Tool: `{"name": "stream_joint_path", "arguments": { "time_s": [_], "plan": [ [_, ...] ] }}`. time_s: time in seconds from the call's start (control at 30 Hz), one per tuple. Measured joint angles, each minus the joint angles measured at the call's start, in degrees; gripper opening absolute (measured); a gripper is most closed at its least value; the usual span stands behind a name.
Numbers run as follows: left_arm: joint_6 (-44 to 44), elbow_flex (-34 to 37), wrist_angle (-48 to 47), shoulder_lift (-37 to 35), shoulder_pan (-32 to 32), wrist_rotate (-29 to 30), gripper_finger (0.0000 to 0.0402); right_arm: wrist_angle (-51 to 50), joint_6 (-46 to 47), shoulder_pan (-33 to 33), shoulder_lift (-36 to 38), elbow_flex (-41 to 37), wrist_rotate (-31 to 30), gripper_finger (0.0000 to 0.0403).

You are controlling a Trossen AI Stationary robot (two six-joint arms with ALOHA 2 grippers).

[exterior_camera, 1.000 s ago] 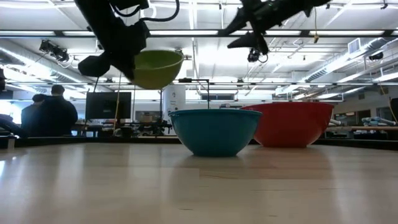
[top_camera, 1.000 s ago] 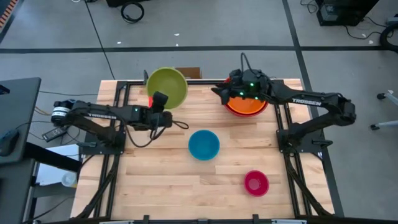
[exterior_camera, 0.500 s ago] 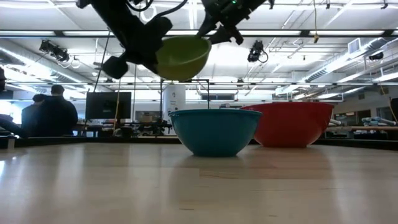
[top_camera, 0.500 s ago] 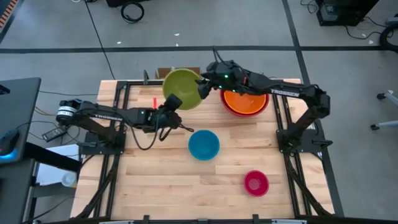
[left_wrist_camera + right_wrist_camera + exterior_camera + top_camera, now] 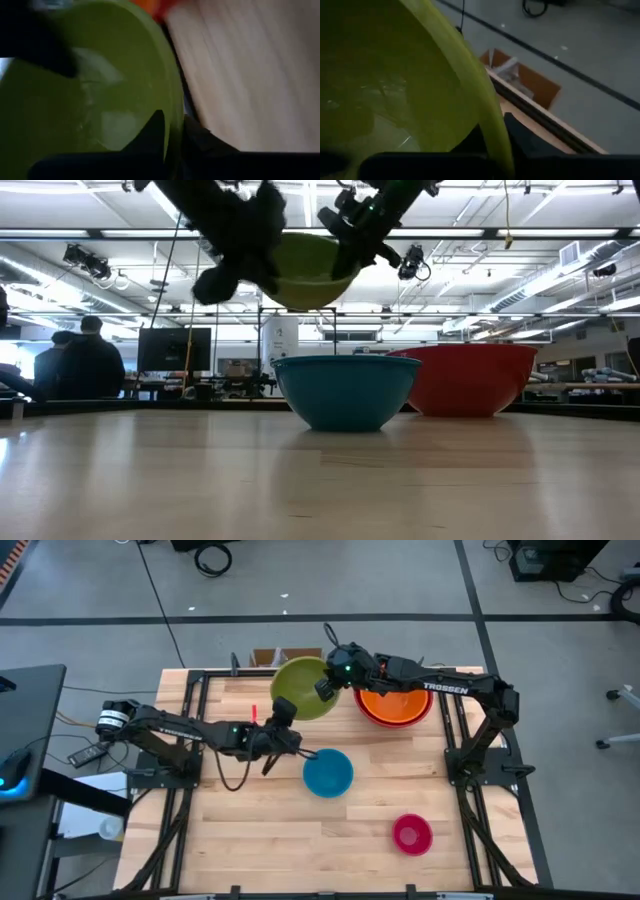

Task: Nest bowls inside each other
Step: Stack the green bowl on top of the orange bowl

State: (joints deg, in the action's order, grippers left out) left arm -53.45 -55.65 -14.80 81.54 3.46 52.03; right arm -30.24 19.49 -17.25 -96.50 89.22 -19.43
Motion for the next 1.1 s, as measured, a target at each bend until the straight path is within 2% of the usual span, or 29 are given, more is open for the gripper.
{"name": "stream_joint_path", "arguments": {
  "time_s": [0.1,0.27,0.37,0.47,0.57,0.7,0.8,0.87,1.0,1.1],
  "plan": [
    [7.3,0.0,3.3,-0.5,0.5,-3.3,0.0077,-2.7,2.0,-1.3,0.8,-0.2,0.5,0.0021],
    [19.7,-0.1,10.1,-0.7,0.9,-4.0,0.0170,-8.6,3.6,-6.0,3.4,-0.1,3.9,0.0021],
    [30.7,0.2,8.7,-2.4,0.8,-2.4,0.0218,-15.6,1.7,-10.2,5.5,-0.3,3.8,0.0018],
    [42.4,0.2,5.7,-5.0,0.6,-2.6,0.0246,-22.1,2.0,-14.6,7.7,-0.2,3.4,0.0018],
    [52.4,0.1,0.8,-9.1,0.1,-5.5,0.0254,-30.8,0.6,-19.0,10.0,-0.2,4.9,0.0018],
    [64.8,0.1,-4.3,-13.8,-2.1,-13.5,0.0245,-37.9,-1.6,-24.8,13.1,-2.0,3.5,0.0018],
    [71.0,0.1,-5.3,-15.1,-3.8,-19.1,0.0236,-36.8,-1.8,-28.3,15.1,-7.9,4.1,0.0018],
    [73.3,0.1,-5.9,-15.0,-4.5,-20.8,0.0234,-34.9,-0.8,-30.3,16.6,-13.3,5.8,0.0018],
    [74.6,0.1,-6.2,-12.8,-4.7,-23.8,0.0234,-26.7,3.1,-31.8,19.1,-24.2,10.9,0.0018],
    [75.6,0.1,-5.9,-10.5,-4.9,-27.7,0.0234,-22.4,7.5,-31.8,19.9,-29.7,12.0,0.0019]
  ]
}}
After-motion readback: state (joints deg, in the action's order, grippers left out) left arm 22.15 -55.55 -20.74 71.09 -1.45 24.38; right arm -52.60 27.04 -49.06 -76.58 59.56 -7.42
